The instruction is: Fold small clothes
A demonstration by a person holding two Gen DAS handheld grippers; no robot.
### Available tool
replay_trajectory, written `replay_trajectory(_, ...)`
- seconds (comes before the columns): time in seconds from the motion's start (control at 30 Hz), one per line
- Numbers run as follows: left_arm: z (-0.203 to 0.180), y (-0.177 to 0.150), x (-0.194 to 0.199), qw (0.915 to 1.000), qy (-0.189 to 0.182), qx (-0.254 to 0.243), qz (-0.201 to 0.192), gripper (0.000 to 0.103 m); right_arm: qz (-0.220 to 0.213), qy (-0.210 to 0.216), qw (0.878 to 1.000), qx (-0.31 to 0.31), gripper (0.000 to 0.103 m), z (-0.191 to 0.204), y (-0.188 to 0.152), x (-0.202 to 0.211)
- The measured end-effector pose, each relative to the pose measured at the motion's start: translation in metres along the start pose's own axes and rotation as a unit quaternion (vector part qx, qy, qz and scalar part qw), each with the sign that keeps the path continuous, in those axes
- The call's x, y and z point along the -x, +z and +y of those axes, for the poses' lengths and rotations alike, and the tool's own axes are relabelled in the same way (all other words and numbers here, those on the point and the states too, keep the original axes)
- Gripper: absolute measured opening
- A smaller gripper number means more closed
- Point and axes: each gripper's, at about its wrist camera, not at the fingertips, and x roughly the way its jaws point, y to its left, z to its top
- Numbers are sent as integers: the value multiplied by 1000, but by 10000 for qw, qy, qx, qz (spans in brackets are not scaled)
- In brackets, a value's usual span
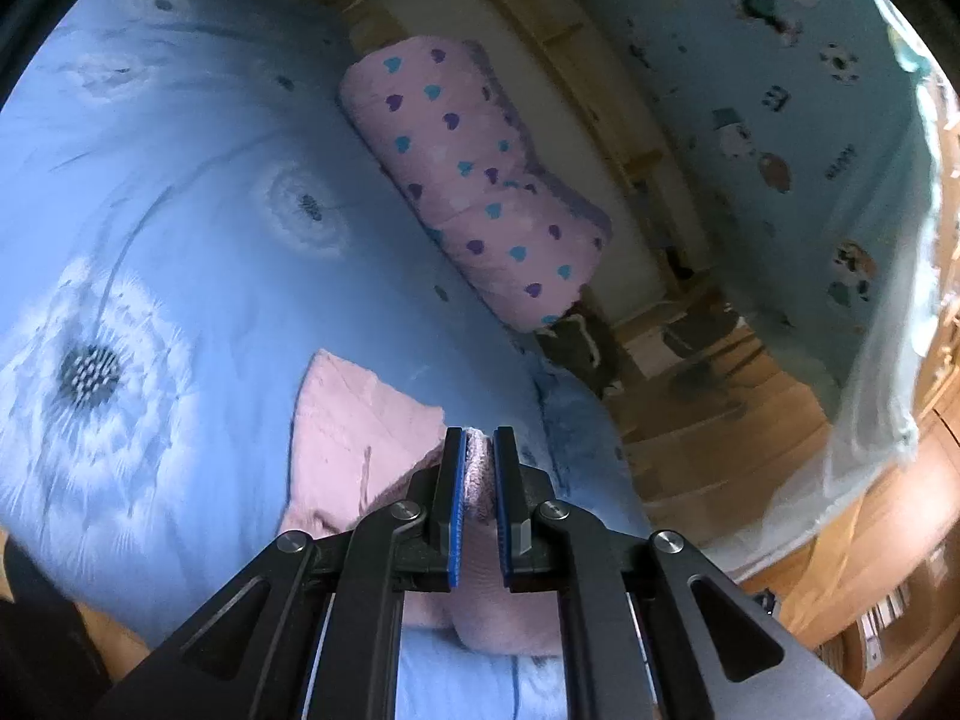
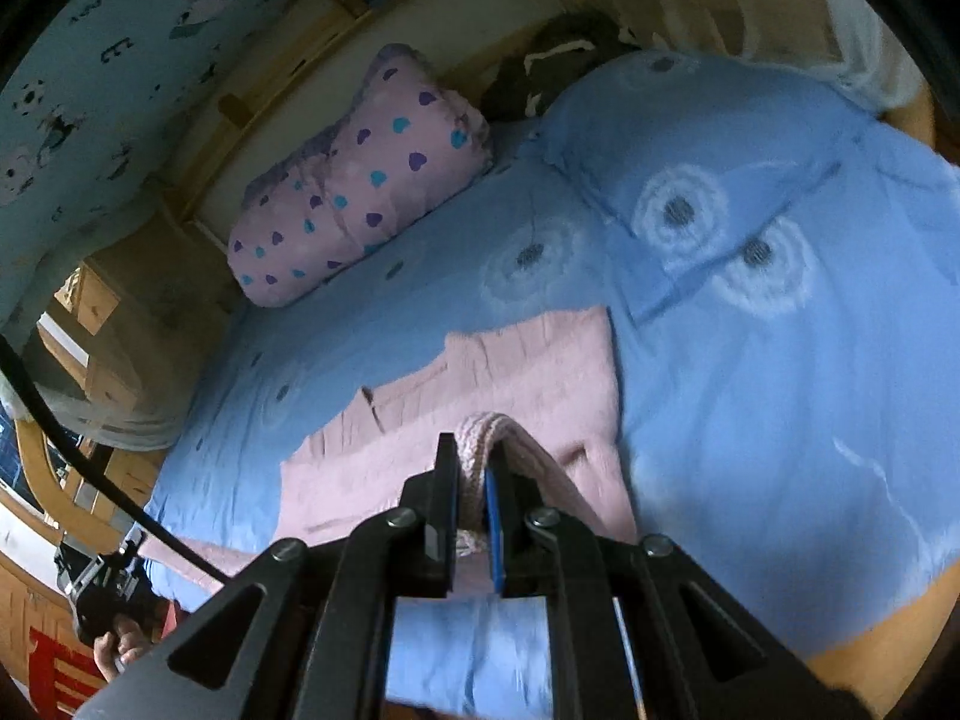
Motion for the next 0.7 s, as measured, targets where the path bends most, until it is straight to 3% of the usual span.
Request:
replay_trajectory(0.23,2,34,-60,9990,370,-170,186,0,152,-440,9987,214,8,6,49,-71)
replay_trajectory(0.5,19,52,-133,9938,901,-300,585,0,514,-762,9958,-45,8,-20,71,-150)
replay_trajectory(0.7,38,59,-164,9927,937,-254,718,0,519,-740,9956,-258,8,-35,83,-179)
